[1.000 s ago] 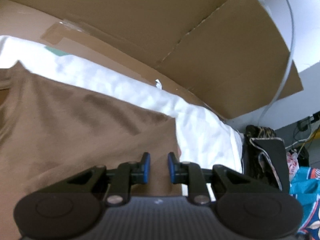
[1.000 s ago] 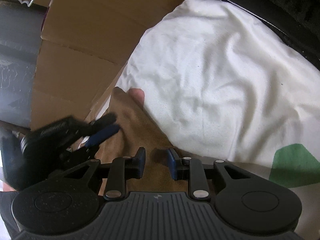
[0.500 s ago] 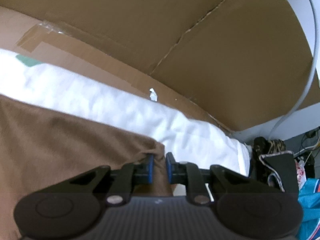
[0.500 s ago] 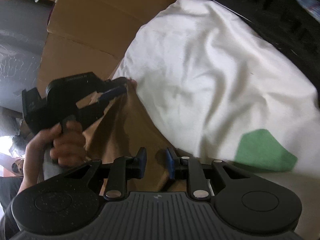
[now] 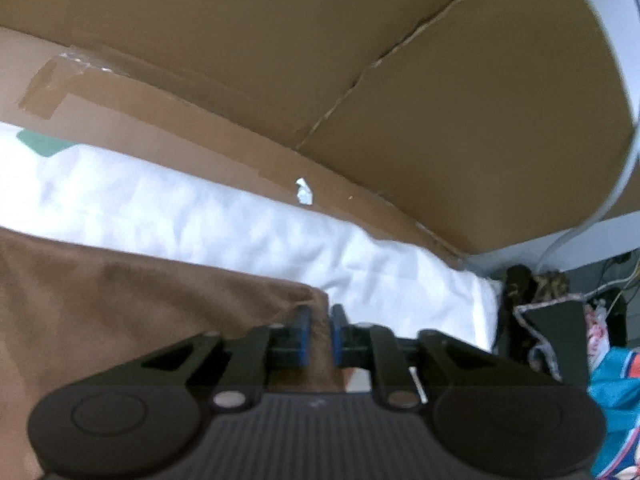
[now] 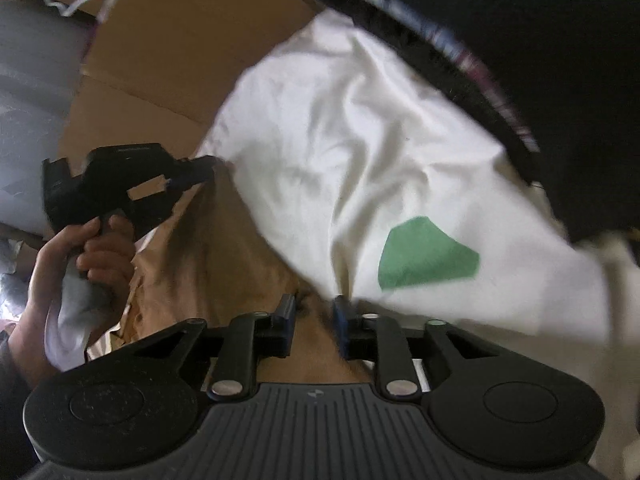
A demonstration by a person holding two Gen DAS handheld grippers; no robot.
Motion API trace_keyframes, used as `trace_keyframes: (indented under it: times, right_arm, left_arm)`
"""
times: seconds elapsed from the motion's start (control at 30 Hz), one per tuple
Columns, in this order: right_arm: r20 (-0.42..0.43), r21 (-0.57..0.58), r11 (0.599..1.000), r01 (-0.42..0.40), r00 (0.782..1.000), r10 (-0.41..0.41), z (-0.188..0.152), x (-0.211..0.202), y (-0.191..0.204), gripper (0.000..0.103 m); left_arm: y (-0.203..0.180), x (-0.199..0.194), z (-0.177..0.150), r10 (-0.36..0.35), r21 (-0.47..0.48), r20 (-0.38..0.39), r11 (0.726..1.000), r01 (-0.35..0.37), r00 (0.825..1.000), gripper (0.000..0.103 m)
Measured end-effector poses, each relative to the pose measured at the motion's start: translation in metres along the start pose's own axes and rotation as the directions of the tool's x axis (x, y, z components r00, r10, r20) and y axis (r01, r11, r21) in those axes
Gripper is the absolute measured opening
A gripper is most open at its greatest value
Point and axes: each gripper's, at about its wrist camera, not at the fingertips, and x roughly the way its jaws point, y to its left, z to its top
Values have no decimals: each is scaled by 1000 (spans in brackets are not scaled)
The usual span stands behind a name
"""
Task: Fold clothes
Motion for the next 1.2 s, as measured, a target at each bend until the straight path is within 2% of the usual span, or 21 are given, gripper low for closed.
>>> trace_keyframes:
  times: [0.03, 0.07, 0.23, 0.33, 0.43, 0.63, 0.77, 0.9, 0.93, 0.97, 1.03, 1.2]
  right_arm:
    - [14, -15, 1000, 2, 1000, -2, -6, -11, 3, 32]
    - [25, -27, 1000, 10, 1000, -9, -11, -20, 6, 34]
    - [71, -85, 995, 61, 996, -55, -32, -62, 21, 39]
    - [106, -72, 996, 56, 993, -48, -38, -82, 28, 48]
    - [129, -41, 998, 48, 991, -42, -42, -93, 33, 50]
    - [143, -32, 997, 76, 987, -70, -45, -120, 54, 55]
    - [171, -43, 994, 99, 981, -90, -40, -149, 73, 65]
    - [213, -58, 990, 127, 971, -112, -38, -181, 92, 69]
    - [222, -56, 990, 130, 968, -114, -39, -188, 97, 73]
    - [224, -53, 990, 132, 967, -117, -38, -194, 101, 77]
    - [220, -51, 989, 137, 968, -122, -37, -205, 108, 79]
    - [230, -45, 985, 166, 961, -152, -36, -233, 130, 80]
  left_arm:
    - [-2, -6, 0, -4, 5, 13, 1000, 4, 1000, 35]
    - [-5, -14, 0, -9, 16, 29, 1000, 9, 1000, 39]
    - [-14, -61, -1, -49, 38, 62, 998, 47, 997, 43]
    - [-19, -92, -10, -18, 109, 72, 994, 10, 997, 50]
    - [-18, -120, -20, 12, 163, 77, 986, -25, 997, 55]
    - [1, -178, -42, 139, 200, 56, 969, -148, 989, 60]
    - [17, -224, -56, 217, 208, 37, 953, -220, 975, 63]
    - [31, -268, -69, 232, 221, 41, 947, -235, 972, 67]
    - [33, -278, -73, 240, 225, 41, 943, -243, 970, 70]
    - [34, -288, -76, 261, 227, 38, 938, -263, 965, 70]
    - [36, -306, -83, 288, 218, 29, 933, -287, 957, 70]
    - [39, -350, -102, 238, 215, 22, 947, -237, 971, 72]
